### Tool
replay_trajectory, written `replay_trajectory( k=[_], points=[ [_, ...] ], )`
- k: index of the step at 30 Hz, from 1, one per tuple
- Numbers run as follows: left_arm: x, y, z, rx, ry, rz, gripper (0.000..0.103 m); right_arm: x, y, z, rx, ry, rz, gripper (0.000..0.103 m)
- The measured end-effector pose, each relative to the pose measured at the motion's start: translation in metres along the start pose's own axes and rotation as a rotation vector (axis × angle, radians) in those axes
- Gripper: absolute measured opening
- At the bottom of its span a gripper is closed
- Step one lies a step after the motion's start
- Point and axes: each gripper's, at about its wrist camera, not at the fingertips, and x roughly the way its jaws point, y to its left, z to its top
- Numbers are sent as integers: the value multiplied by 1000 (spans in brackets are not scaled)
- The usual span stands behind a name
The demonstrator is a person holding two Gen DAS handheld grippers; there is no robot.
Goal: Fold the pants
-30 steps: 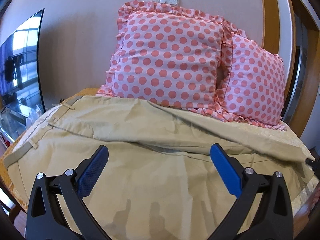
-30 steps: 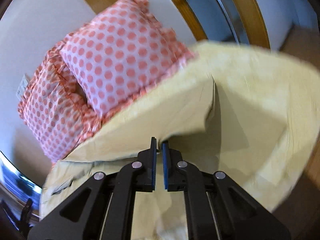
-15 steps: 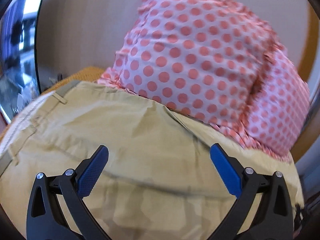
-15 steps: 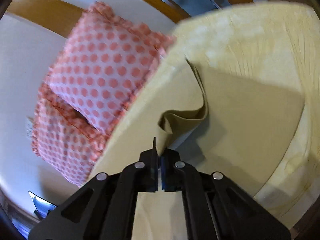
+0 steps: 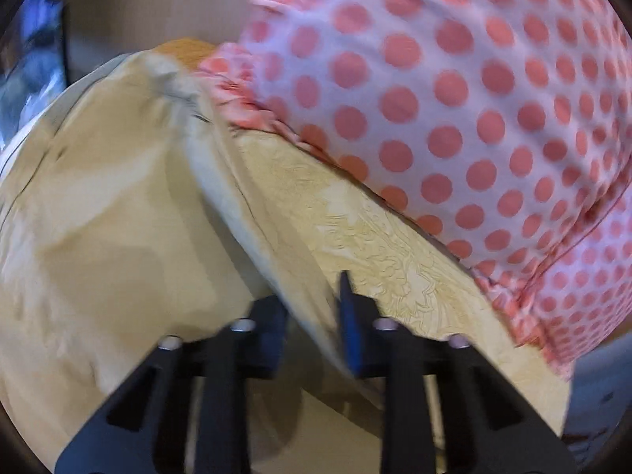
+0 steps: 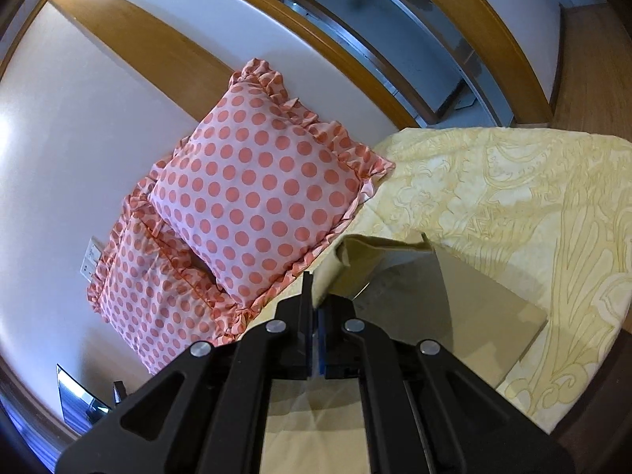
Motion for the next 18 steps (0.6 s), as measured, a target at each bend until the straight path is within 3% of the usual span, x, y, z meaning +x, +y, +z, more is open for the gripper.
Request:
replay_trajectory(
  k=[5,8,10,13,18],
  points=[
    [-107,25,-47,67,-155,-95,14,-5,-19,3,-2,-18,-61,1],
    [-163,53,-112,99,-213,-93,14,-8,-37,-1,8,0,-119,1],
    [-176,71,-148,102,-208,-60,14,-8,-53,-8,23,32,-167,1],
    [-172,104,-197,53,-120,-34,14,-3,-72,-19,72,82,-205,2],
    [-181,113,-219,59,-143,-30,14,-8,-76,-22,71,87,-210,1]
  ],
)
